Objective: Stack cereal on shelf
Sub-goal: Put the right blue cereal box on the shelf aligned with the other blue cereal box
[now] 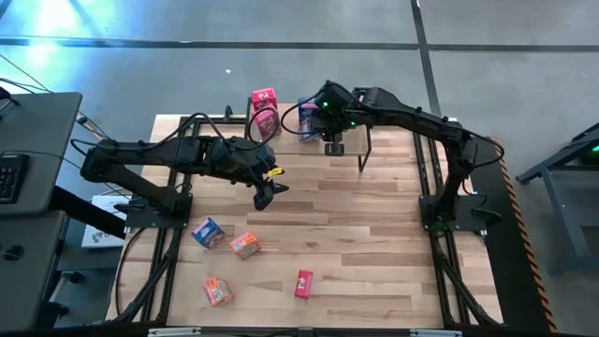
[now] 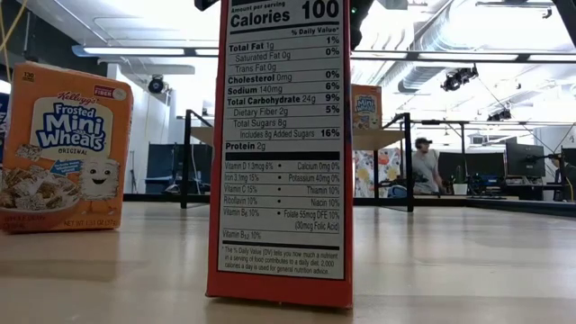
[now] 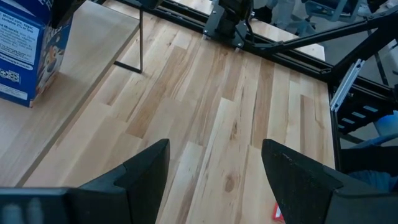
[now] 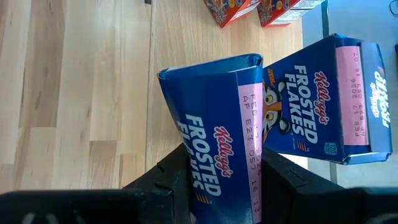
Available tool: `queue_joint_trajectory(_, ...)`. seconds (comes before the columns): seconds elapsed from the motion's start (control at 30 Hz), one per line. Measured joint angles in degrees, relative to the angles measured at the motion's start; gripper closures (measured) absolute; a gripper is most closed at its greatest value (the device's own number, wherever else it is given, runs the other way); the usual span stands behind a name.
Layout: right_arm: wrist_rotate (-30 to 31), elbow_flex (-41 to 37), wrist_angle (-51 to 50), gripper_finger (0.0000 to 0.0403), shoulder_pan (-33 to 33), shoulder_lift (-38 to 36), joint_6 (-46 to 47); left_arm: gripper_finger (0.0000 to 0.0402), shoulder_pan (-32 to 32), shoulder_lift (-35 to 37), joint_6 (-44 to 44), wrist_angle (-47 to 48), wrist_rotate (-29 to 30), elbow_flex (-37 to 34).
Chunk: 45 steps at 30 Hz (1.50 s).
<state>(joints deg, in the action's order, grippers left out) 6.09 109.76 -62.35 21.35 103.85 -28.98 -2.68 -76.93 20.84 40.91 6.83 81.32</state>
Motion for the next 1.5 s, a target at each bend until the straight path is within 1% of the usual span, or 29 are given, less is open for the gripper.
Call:
queue_joint_trajectory(0.3,0.0,0.0,0.0,0.0276,0.0,0.0,0.0,0.0155,0.0,0.0,0.0,0.0,0.0,0.0)
queue_joint_trajectory(0.5,2.9,0.0,0.0,0.0276,0.0,0.1,-0.5,0.0155,0.0,0.0,0.0,0.0,0.0,0.0)
queue_joint_trajectory(0.6,2.5,0.0,0.0,0.0268,0.0,0.1,-0.7,0.0155,0.0,0.0,0.0,0.0,0.0,0.0)
queue_joint_trajectory(0.83,2.3,0.0,0.5,0.0234,0.0,0.1,-1.1,0.0155,0.0,0.0,0.0,0.0,0.0,0.0)
queue_joint_trajectory(1.0,3.0,0.0,3.1,0.0231,0.0,0.1,-1.0,0.0155,0.0,0.0,0.0,0.0,0.0,0.0)
queue_joint_trajectory(1.13,3.1,0.0,3.1,0.0231,0.0,0.1,-1.0,0.0155,0.0,0.0,0.0,0.0,0.0,0.0)
queue_joint_trajectory(1.5,-0.5,0.0,3.1,0.0231,0.1,0.1,-0.9,0.0155,0.0,0.0,0.0,0.0,0.0,0.0)
